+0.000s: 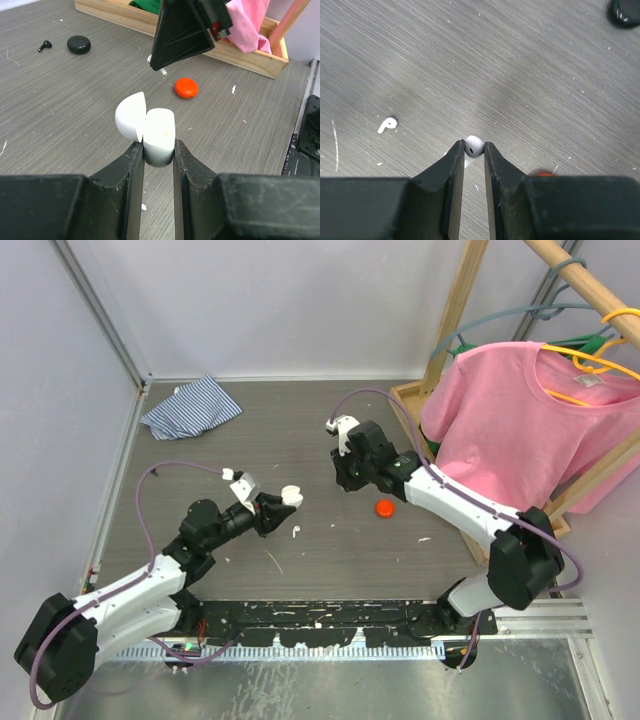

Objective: Insert the wireless bluetooth earbuds into the charging case
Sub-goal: Pick up the earbud from the center of the board, then place the earbud in the charging case.

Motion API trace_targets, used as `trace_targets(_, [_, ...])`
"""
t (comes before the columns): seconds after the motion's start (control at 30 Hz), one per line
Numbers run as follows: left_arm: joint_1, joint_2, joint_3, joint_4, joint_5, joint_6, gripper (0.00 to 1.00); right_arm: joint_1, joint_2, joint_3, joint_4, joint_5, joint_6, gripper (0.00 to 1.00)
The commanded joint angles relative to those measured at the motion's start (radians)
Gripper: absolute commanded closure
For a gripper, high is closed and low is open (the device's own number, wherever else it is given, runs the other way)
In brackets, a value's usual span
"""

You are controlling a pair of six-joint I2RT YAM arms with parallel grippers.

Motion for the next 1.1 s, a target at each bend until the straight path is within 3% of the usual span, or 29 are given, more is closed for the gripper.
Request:
trace_targets(0.0, [-0.004, 0.024, 0.003, 0.161, 0.019, 0.033, 1.00, 0.028, -0.097, -0.043, 0.133, 0.017, 0.009, 0.82])
trace_targets(0.47, [-0.004, 0.142, -0.024, 0.343, 0.110, 0.069, 0.97, 0.158, -0.332, -0.247, 0.415, -0.030, -0.059, 0.84])
trace_targets(1.07, [-0.004, 0.157, -0.043, 0.429, 0.207, 0.073, 0.95, 0.236, -0.448, -0.389, 0.675, -0.162, -0.089, 0.84])
